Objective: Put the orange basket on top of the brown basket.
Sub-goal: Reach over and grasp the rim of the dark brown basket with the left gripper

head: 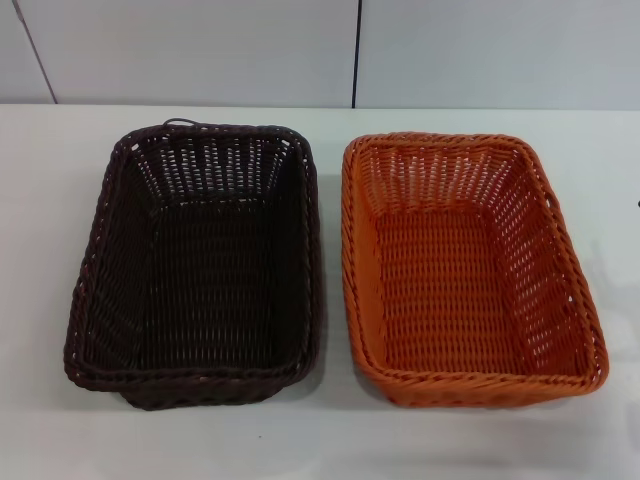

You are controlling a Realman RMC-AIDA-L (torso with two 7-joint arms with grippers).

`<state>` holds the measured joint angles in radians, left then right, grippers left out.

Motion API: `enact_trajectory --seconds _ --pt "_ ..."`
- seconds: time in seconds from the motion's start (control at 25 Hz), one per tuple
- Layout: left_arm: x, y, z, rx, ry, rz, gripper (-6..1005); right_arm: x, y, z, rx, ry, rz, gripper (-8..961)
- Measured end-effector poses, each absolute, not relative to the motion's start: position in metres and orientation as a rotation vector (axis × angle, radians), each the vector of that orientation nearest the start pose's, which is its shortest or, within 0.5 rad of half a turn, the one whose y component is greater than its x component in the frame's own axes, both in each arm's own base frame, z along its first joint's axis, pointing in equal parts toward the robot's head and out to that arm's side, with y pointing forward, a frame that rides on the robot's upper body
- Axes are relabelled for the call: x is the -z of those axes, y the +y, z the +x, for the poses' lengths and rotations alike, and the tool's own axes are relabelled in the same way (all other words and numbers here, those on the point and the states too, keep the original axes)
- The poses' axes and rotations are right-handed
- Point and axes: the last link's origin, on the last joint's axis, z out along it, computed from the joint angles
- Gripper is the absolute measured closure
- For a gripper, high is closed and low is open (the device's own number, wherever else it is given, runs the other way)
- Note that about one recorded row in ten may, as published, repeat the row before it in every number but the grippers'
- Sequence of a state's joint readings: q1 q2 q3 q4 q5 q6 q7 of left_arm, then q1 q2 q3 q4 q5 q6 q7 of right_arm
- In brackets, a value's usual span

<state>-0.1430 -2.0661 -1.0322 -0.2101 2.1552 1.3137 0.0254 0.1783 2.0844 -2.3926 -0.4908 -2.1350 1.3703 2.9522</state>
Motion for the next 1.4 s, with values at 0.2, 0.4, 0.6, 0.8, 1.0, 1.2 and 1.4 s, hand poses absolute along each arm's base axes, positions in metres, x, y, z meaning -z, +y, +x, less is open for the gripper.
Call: enact_trajectory --seconds 0.2,0.4,0.6,0.8,1.0,1.2,1.4 --pt "-0.041 0.231 -0.41 0.463 -0.564 -1.175 235 0.015 0.268 0.309 -0.736 0.405 -1.385 126" --pt "-0.039 0.232 -0.408 0.474 -0.562 -1.186 236 0.016 0.268 0.31 -0.732 0.407 -1.387 126" --pt "-0.036 0.246 -0.403 0.484 -0.591 -1.243 237 0.016 0.268 0.31 -0.731 0.409 -1.389 126" --pt "-0.049 0.282 -0.395 0.486 -0.677 -1.375 238 0.017 0.27 0.311 -0.719 0.419 -1.4 125" --pt "-0.082 0.308 -0.359 0.479 -0.786 -1.518 239 0.017 0.269 0.313 -0.714 0.426 -1.393 125" --pt "-0.108 0.319 -0.313 0.377 -0.842 -1.581 240 0.017 0.268 0.314 -0.708 0.428 -1.394 126" --pt "-0.109 0.326 -0.274 0.224 -0.906 -1.704 242 0.017 0.268 0.314 -0.706 0.429 -1.397 126"
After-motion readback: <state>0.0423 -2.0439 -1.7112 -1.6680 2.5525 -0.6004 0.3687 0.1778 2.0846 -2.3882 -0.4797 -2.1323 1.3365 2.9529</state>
